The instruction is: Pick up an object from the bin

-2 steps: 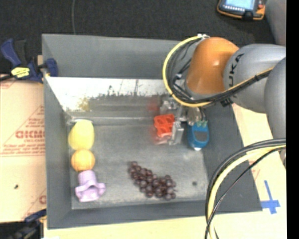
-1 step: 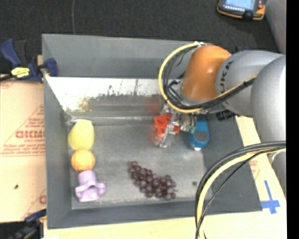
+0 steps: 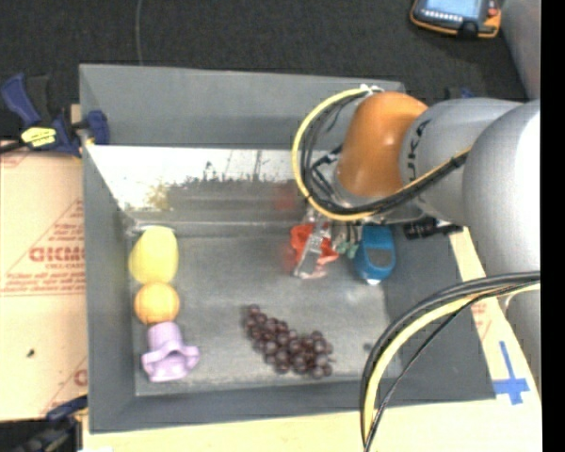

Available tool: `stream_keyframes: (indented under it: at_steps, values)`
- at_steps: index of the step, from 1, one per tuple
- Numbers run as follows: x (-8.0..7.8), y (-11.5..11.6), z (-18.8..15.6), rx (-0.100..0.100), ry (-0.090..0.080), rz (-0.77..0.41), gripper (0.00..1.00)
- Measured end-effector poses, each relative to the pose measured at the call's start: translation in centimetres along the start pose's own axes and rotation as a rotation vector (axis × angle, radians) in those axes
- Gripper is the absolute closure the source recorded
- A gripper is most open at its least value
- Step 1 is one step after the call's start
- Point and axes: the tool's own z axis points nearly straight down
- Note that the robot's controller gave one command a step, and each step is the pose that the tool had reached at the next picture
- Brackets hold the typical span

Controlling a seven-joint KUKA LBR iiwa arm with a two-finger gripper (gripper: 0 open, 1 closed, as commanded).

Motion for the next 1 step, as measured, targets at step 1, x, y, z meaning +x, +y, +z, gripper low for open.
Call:
stream_keyframes:
  at_steps: [1]
  values:
    - [0.0, 0.0, 0.0, 0.0, 0.0, 0.0, 1.0]
